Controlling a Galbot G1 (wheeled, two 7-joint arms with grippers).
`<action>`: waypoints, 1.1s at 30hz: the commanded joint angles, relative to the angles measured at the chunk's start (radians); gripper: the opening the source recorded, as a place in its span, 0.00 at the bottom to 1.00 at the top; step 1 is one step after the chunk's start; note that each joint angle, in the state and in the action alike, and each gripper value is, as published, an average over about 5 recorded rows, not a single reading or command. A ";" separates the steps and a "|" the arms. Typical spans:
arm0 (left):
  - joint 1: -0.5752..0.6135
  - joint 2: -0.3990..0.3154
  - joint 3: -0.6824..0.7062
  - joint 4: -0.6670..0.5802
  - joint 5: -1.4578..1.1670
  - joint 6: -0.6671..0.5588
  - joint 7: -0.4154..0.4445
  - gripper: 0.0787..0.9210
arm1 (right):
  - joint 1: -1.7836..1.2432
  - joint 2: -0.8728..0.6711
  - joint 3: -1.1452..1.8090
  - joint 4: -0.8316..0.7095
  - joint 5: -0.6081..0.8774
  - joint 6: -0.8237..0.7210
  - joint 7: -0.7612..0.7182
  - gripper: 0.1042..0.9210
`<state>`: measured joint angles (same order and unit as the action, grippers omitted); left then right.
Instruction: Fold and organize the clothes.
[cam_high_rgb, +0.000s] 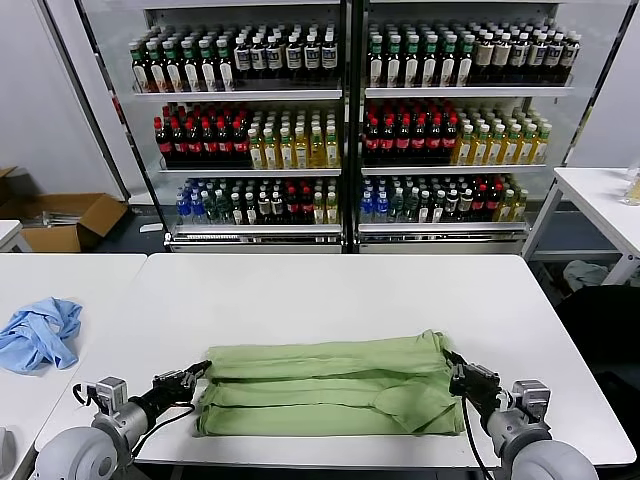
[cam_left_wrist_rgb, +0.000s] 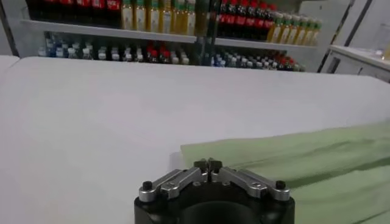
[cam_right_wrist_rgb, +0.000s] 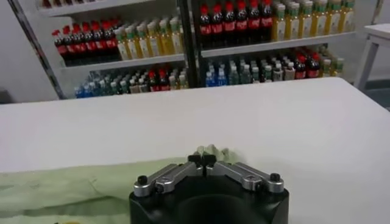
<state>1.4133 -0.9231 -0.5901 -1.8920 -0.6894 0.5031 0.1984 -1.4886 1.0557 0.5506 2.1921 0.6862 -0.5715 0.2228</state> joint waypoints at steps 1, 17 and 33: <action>0.007 -0.006 0.005 0.002 0.089 0.031 -0.010 0.01 | -0.037 0.006 -0.018 -0.032 -0.074 0.020 0.000 0.01; 0.071 -0.143 0.096 -0.199 0.031 -0.047 -0.503 0.45 | -0.042 0.017 -0.007 -0.006 -0.111 0.045 0.003 0.53; 0.063 -0.235 0.232 -0.130 0.108 -0.072 -0.649 0.88 | -0.044 0.023 -0.017 -0.022 -0.131 0.051 0.008 0.88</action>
<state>1.4734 -1.1048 -0.4289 -2.0182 -0.6094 0.4442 -0.3090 -1.5307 1.0773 0.5351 2.1733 0.5647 -0.5228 0.2296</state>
